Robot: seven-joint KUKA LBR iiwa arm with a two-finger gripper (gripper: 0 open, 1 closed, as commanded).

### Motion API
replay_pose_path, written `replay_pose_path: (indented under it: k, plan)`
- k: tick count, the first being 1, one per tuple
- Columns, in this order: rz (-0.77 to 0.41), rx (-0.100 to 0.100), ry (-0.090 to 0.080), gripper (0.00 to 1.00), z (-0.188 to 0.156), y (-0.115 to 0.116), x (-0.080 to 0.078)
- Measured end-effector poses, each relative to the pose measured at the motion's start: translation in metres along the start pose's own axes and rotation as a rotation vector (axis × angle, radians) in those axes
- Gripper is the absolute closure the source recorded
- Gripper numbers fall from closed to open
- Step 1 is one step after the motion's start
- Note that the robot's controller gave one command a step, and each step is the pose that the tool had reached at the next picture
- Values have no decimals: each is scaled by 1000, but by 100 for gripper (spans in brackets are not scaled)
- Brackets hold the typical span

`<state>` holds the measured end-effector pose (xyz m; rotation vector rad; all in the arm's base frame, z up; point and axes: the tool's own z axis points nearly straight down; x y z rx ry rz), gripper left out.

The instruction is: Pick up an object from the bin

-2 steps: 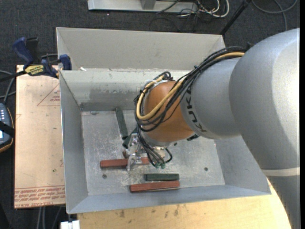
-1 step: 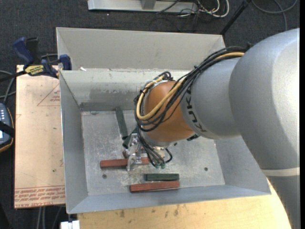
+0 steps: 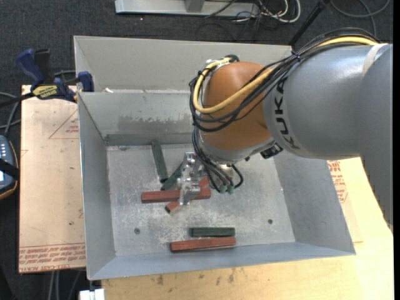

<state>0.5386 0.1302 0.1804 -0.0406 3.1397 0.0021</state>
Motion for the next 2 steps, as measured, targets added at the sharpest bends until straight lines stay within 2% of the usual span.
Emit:
replay_pose_path:
  k: [1, 2]
  plan:
    - [0, 0, 0, 100, 0, 0, 0]
    - [2, 0, 2, 100, -23, -6, -1]
